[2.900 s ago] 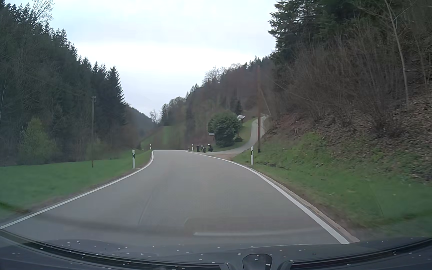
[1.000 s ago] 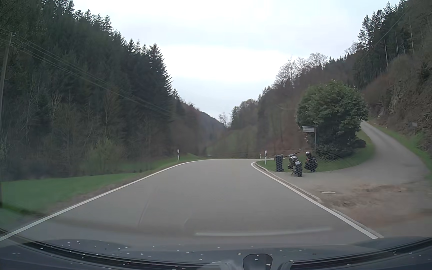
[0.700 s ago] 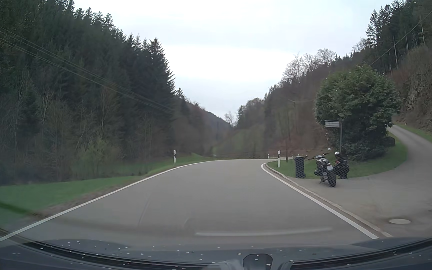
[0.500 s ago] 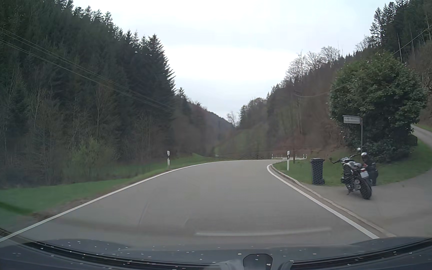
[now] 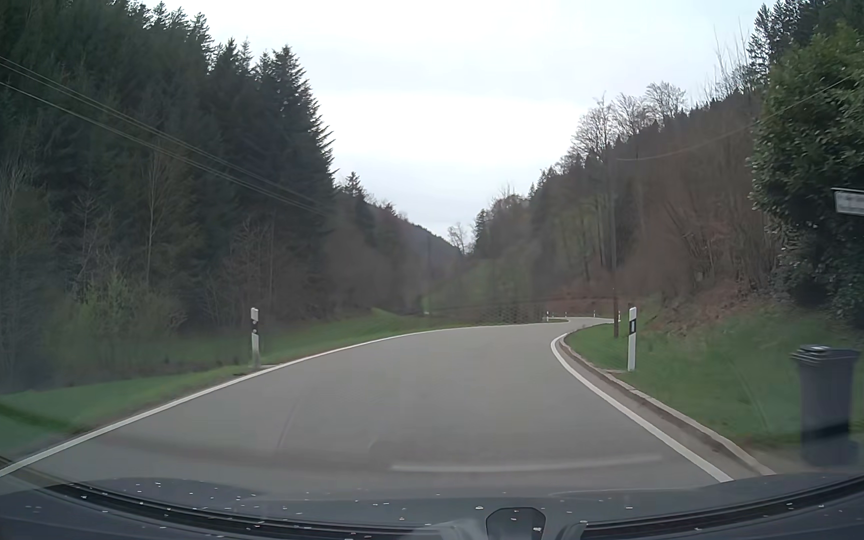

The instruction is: Follow the waypoints while adhering to traffic rules and regulations

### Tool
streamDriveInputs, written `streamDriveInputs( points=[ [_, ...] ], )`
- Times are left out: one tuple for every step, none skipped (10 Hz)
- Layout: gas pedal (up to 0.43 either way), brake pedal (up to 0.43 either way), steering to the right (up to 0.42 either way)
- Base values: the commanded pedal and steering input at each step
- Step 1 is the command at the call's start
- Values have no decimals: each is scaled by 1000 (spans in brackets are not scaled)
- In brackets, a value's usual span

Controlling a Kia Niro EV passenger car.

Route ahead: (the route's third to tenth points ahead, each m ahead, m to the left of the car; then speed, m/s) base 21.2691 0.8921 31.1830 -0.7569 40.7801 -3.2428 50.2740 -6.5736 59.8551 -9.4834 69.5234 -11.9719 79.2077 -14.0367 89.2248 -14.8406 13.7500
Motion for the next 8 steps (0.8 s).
streamDriveInputs(
  points=[
    [197, 0, 17],
    [220, 0, 21],
    [220, 0, 23],
    [220, 0, 25],
    [220, 0, 34],
    [220, 0, 42],
    [220, 0, 42],
    [220, 0, 42]
  ],
)
